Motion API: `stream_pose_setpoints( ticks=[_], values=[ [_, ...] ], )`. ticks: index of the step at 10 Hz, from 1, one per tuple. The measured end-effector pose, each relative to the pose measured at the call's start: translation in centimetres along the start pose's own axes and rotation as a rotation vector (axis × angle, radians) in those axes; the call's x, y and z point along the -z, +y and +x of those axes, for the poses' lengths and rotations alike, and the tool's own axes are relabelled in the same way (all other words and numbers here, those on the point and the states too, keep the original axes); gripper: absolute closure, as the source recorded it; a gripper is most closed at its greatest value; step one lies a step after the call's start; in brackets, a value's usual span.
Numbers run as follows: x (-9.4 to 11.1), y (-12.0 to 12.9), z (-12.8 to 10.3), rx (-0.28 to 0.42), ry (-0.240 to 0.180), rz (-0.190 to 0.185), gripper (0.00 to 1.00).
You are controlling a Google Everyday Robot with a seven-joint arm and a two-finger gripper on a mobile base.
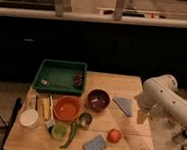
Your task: Place towel in red bowl
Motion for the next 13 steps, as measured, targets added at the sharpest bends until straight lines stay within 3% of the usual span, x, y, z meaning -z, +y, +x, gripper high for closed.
stream_pose_setpoints(
  ticks=[13],
  values=[
    [-5.4, -2.5, -1.1, 0.058, -0.049, -0.01, 0.2]
  ],
)
